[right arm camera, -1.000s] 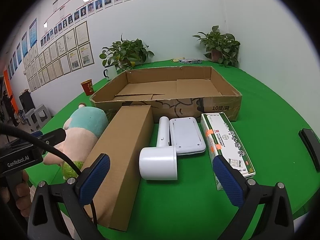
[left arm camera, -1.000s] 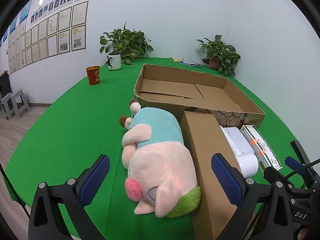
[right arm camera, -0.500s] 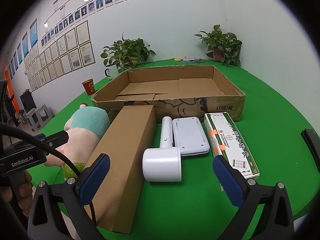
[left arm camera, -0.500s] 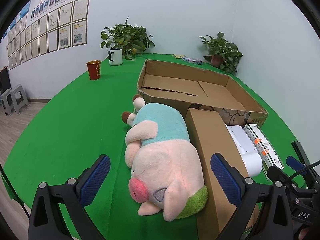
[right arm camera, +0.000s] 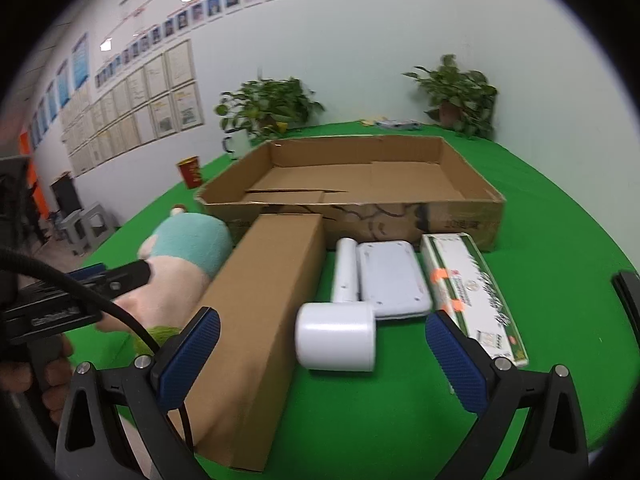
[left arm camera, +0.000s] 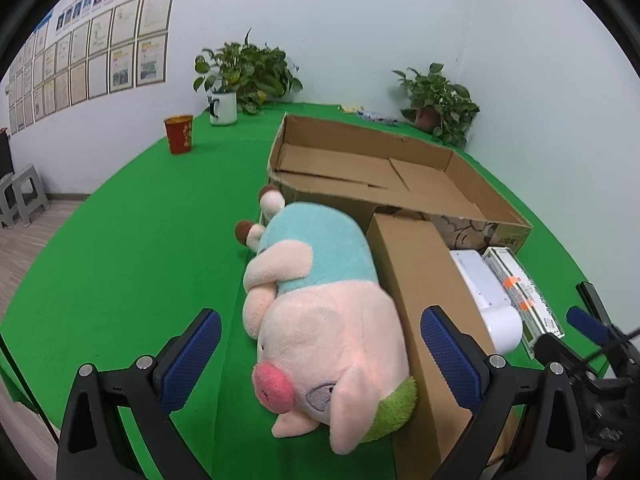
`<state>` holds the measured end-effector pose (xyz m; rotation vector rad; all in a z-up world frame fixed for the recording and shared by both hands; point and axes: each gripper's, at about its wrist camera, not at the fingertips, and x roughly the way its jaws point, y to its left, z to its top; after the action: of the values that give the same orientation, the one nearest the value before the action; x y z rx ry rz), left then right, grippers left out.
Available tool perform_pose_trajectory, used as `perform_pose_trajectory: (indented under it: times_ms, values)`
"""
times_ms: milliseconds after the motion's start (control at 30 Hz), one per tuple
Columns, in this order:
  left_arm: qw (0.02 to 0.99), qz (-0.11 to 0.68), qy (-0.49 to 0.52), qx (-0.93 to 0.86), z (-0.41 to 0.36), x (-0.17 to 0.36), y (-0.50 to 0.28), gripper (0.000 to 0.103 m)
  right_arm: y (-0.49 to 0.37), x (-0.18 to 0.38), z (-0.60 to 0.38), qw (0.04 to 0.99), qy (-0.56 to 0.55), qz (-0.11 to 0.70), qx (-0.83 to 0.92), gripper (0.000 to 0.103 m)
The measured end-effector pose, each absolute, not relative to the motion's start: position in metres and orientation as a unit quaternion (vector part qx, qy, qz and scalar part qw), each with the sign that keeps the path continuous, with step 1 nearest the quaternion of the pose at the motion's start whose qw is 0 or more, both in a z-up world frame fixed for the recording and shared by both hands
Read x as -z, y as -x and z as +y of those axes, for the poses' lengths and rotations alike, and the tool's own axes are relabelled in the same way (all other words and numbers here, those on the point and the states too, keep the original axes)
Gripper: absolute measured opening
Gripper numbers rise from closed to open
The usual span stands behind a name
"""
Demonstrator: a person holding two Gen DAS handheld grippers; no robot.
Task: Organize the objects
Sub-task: 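Grasp the plush pig with the left tool and lift it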
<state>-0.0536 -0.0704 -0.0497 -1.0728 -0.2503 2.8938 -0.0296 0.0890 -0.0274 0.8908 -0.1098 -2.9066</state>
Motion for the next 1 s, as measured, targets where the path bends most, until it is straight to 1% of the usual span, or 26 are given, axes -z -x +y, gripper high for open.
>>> perform_pose_trajectory:
  times_ms: [67,100,133,200,233,267,367,433,500,567,633,700,800,1000]
  values:
    - [0.034,-0.096,0.355,-0.929,-0.074,0.058,0.060,0.100,0.028,0.024,0.082,0.066,-0.281,-0.014,0.957,0.102]
    - [0.040,-0.107,0.360,-0.926,-0.077,0.063,0.063,0.099,0.028,0.022,0.078,0.077,-0.275,-0.003,0.958,0.102]
    - [0.043,-0.116,0.365,-0.923,-0.080,0.069,0.066,0.092,0.030,0.019,0.074,0.088,-0.271,0.005,0.958,0.102]
    - [0.067,-0.156,0.380,-0.909,-0.089,0.082,0.074,0.087,0.034,0.015,0.070,0.102,-0.268,0.007,0.958,0.102]
    - [0.081,-0.174,0.381,-0.904,-0.092,0.086,0.076,0.082,0.037,0.013,0.070,0.108,-0.267,0.004,0.958,0.102]
    - [0.088,-0.184,0.381,-0.902,-0.095,0.089,0.078,0.082,0.040,0.012,0.069,0.112,-0.267,0.002,0.957,0.102]
    - [0.095,-0.174,0.374,-0.906,-0.095,0.090,0.078,0.074,0.053,0.007,0.065,0.121,-0.270,0.000,0.955,0.102]
    - [0.100,-0.175,0.375,-0.905,-0.098,0.091,0.077,0.067,0.063,0.002,0.060,0.145,-0.270,-0.003,0.952,0.102]
    - [0.107,-0.179,0.376,-0.903,-0.103,0.090,0.074,0.064,0.070,-0.002,0.052,0.175,-0.277,-0.018,0.944,0.102]
    - [0.107,-0.174,0.377,-0.904,-0.106,0.088,0.069,0.063,0.082,-0.005,0.043,0.217,-0.290,-0.038,0.931,0.102]
    - [0.105,-0.165,0.377,-0.905,-0.113,0.085,0.061,0.062,0.096,-0.007,0.026,0.252,-0.305,-0.039,0.917,0.102]
    - [0.102,-0.166,0.376,-0.906,-0.122,0.083,0.052,0.062,0.108,-0.008,0.011,0.274,-0.320,-0.035,0.906,0.102]
    - [0.094,-0.174,0.376,-0.905,-0.144,0.080,0.035,0.062,0.127,-0.009,-0.014,0.307,-0.352,-0.057,0.882,0.102]
    - [0.096,-0.188,0.372,-0.904,-0.171,0.081,0.007,0.062,0.155,0.007,-0.059,0.315,-0.429,-0.054,0.845,0.102]
